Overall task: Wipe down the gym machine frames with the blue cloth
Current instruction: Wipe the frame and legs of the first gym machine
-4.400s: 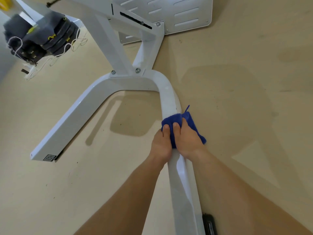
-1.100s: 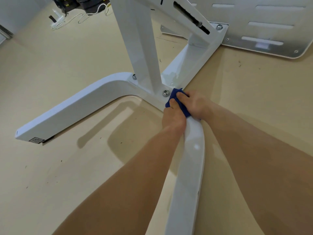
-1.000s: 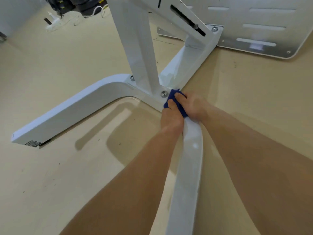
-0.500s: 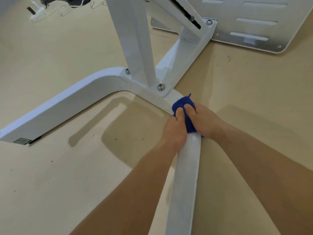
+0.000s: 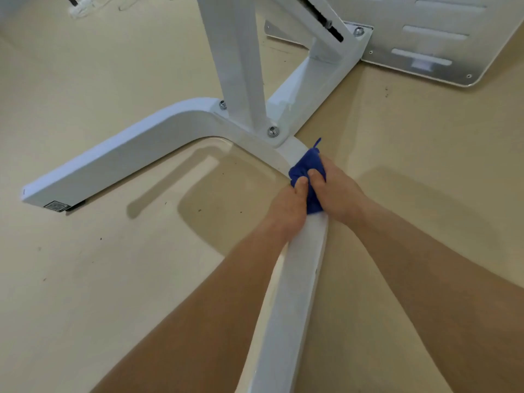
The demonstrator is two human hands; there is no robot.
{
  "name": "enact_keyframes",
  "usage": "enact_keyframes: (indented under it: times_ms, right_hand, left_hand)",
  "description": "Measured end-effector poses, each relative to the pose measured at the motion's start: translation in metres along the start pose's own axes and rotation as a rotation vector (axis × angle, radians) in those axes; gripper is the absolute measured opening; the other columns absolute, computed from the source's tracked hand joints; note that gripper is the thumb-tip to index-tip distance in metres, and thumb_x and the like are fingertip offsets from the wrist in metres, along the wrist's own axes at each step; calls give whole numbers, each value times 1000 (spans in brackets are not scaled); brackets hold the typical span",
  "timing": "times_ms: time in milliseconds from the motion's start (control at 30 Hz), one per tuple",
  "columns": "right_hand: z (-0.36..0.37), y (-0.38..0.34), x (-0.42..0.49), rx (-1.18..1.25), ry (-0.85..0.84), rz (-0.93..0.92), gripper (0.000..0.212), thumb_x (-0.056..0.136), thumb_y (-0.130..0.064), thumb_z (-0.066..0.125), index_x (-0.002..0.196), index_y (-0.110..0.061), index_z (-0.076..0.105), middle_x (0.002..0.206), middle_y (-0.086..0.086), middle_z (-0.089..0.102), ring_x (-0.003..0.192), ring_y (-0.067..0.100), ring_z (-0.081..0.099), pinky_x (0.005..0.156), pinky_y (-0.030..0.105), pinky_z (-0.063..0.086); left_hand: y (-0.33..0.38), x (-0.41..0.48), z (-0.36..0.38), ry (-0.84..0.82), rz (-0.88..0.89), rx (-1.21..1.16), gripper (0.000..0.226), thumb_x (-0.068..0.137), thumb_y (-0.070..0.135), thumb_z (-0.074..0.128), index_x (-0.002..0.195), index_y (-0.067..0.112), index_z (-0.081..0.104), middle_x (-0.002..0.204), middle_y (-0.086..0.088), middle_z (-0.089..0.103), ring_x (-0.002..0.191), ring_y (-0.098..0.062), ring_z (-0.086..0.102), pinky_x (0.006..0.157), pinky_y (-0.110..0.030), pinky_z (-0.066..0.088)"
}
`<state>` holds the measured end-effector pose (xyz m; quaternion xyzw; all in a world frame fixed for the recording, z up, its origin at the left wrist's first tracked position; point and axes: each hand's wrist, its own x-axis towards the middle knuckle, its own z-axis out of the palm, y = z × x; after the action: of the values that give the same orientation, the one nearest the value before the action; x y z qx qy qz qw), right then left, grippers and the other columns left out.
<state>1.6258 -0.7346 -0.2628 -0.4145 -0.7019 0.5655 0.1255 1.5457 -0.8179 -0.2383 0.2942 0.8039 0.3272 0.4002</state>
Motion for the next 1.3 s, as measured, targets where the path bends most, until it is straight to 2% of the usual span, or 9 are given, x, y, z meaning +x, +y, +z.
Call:
enact_keyframes:
  times_ms: [133, 233, 600, 700, 867, 933, 1067, 1200, 1300]
  right_hand:
    - [3, 7, -32, -50, 9, 12, 56, 103, -24, 41, 156, -27, 21, 139, 3, 54, 121, 26, 55, 102, 37, 43]
    - [0, 1, -36, -83, -4, -8, 64, 103, -22, 46, 158, -30, 14, 143, 0, 52, 122, 24, 54, 99, 33, 43]
    - [-9, -22, 31, -10, 1, 37, 26, 103, -30, 46, 119, -18, 63, 100, 1, 67, 96, 20, 62, 76, 29, 45]
    - [-1, -23, 14, -27, 96, 120, 35, 104, -33, 41, 131, -17, 56, 115, 6, 65, 103, 23, 60, 81, 29, 39]
    - [20, -17, -65, -12, 165, 67, 52, 102, -31, 42, 153, -29, 30, 143, -5, 49, 124, 17, 50, 99, 35, 42]
    - [29, -20, -72, -68, 228, -3, 58, 101, -29, 41, 156, -25, 23, 158, -4, 31, 142, 16, 34, 112, 40, 35]
    - [49, -33, -46, -351, 417, 15, 62, 100, -21, 40, 156, -10, 16, 160, 11, 19, 146, 29, 22, 118, 43, 25]
    - [70, -26, -33, -571, 478, 13, 56, 101, -23, 40, 151, -3, 25, 151, 19, 32, 134, 36, 39, 106, 43, 39]
    - [72, -25, -28, -545, 507, 35, 52, 104, -27, 31, 150, -3, 29, 150, 18, 34, 131, 36, 40, 98, 44, 44]
  left_hand:
    - [-16, -36, -2, -64, 14, -26, 33, 106, 34, 35, 120, 17, 60, 111, 0, 69, 102, -14, 64, 92, -30, 48]
    - [-23, -45, 3, -34, 2, -59, 29, 104, 34, 42, 122, 17, 58, 110, 2, 69, 99, -12, 63, 81, -22, 46]
    - [7, 15, 2, 60, -35, -49, 49, 103, 48, 34, 101, 10, 65, 95, -11, 69, 87, -26, 65, 83, -42, 52]
    - [5, 2, -3, 28, -38, -60, 48, 101, 47, 39, 101, 7, 67, 98, -18, 71, 88, -32, 68, 83, -46, 54]
    - [-19, -40, -33, 14, 2, -108, 20, 100, 19, 49, 98, 7, 66, 92, -16, 71, 84, -34, 69, 79, -49, 58]
    - [-25, -45, -56, 118, -72, -256, 17, 102, 18, 49, 105, 11, 65, 102, -15, 71, 92, -33, 70, 75, -44, 61]
    - [-22, -24, -96, 340, -102, -390, 19, 100, 14, 47, 91, 24, 61, 96, -5, 68, 88, -24, 68, 77, -40, 61]
    - [-22, 14, -115, 484, -121, -376, 7, 76, 21, 50, 78, 23, 55, 83, -8, 62, 76, -29, 61, 72, -45, 57]
    - [-33, 61, -124, 572, -199, -442, 5, 86, 16, 46, 83, 19, 50, 72, -2, 53, 63, -25, 52, 59, -32, 50]
